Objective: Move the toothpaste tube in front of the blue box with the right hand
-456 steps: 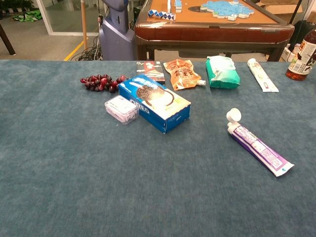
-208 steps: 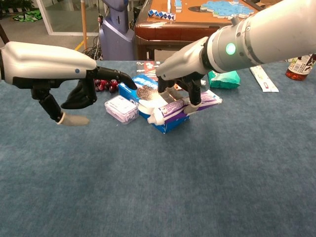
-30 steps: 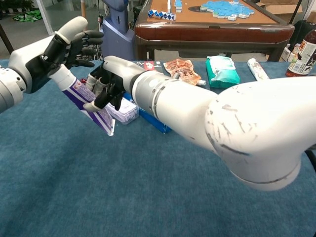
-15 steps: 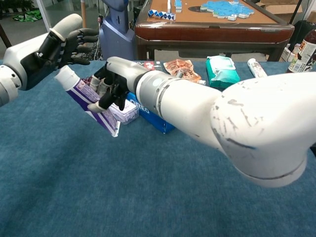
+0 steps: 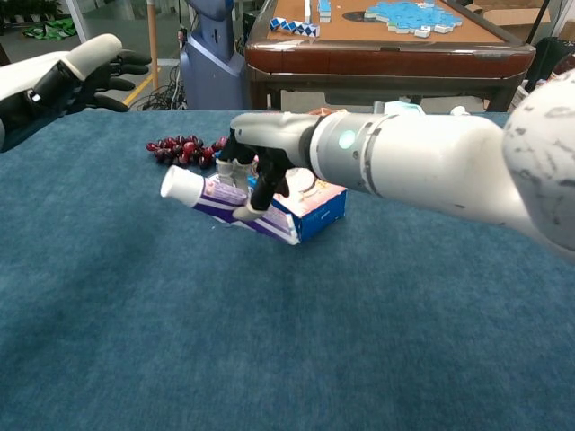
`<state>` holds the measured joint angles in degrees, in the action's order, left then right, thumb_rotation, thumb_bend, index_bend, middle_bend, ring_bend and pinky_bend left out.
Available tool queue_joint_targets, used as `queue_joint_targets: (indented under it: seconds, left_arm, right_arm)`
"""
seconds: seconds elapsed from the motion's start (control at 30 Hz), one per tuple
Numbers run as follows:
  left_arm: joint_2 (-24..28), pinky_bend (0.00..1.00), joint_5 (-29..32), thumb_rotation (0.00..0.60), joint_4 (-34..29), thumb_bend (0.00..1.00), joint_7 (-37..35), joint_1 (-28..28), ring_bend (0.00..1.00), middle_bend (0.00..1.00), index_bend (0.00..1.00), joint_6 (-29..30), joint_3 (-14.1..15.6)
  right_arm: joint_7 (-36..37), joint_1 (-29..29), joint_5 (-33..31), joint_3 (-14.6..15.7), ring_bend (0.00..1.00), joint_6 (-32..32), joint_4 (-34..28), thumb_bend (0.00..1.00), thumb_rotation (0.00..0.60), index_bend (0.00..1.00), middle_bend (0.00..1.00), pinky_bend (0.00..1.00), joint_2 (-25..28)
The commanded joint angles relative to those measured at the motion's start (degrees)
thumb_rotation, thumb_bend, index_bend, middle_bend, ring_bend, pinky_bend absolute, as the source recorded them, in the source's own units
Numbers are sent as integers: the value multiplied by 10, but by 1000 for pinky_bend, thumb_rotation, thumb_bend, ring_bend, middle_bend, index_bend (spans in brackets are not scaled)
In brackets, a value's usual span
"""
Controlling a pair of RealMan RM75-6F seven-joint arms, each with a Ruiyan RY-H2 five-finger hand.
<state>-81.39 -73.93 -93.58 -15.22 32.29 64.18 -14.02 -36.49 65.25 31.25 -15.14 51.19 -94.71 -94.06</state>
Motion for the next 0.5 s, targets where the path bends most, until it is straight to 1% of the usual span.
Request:
queue_joint_targets:
  seconds: [0.03,0.3,0.5]
  left_arm:
    - [7,76,-3,0,-4,145,6,0,0,0,0,-1,4]
    - [14,76,-11,0,-8,145,22,-1,0,0,0,0,12]
    - [17,76,-10,0,-9,144,26,-1,0,0,0,-1,14]
  right_arm:
    - [-28,17,-27,27,740,-8,-18,914,600,901,796,585,25]
    - [-55,39,-64,60,740,-15,-32,919,600,901,796,585,49]
    - [-86,60,-91,86,735,-4,-43,920,600,901,789,585,62]
